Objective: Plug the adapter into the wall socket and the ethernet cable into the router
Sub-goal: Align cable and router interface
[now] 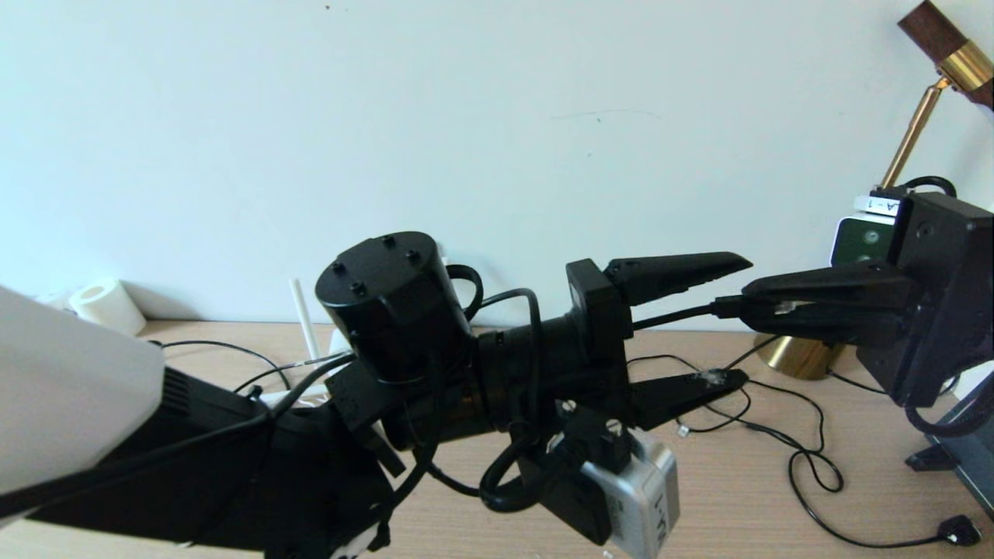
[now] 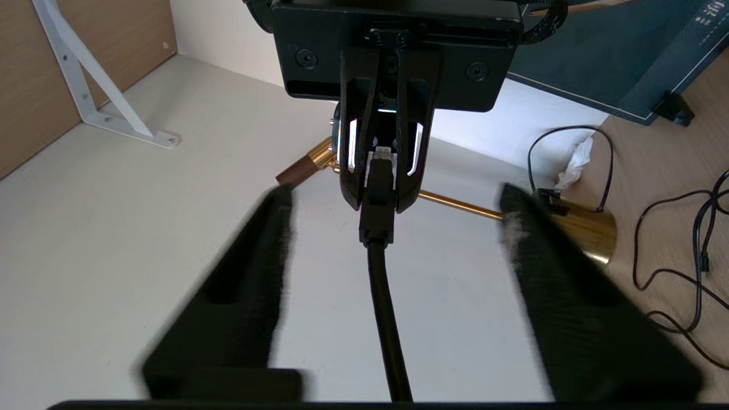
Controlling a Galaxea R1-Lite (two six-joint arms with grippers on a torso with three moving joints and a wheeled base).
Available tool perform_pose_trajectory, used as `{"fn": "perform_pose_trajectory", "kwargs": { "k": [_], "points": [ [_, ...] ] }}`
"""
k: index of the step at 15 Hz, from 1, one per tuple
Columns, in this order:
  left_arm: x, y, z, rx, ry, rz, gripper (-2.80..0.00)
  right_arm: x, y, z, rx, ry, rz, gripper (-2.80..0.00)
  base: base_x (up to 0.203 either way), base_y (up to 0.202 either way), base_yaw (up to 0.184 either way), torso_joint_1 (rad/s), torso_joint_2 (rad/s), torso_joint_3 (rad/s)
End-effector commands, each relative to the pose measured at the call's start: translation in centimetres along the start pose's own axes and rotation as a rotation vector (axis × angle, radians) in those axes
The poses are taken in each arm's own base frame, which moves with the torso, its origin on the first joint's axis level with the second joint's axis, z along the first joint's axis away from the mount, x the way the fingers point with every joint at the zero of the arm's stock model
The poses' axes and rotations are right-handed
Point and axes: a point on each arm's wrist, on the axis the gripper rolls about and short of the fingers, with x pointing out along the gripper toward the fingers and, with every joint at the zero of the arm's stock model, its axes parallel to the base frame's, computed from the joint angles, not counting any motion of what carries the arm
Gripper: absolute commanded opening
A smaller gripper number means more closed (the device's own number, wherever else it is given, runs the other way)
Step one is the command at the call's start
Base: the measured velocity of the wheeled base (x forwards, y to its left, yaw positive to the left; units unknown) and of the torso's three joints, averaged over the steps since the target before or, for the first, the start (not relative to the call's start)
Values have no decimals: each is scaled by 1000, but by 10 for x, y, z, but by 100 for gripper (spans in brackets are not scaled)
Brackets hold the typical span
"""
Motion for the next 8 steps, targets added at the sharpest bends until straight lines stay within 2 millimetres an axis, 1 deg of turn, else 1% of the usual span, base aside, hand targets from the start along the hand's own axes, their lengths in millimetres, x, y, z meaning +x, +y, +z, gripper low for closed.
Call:
{"fn": "perform_pose_trajectory", "kwargs": {
  "k": [1, 8],
  "points": [
    [0, -1, 0, 8, -4, 0, -280, -1, 1, -2, 3, 8, 4, -280, 0, 0, 0, 0, 0, 0],
    [0, -2, 0, 6, -4, -2, -280, -1, 1, -5, 0, 10, 5, -280, 0, 0, 0, 0, 0, 0]
  ]
}}
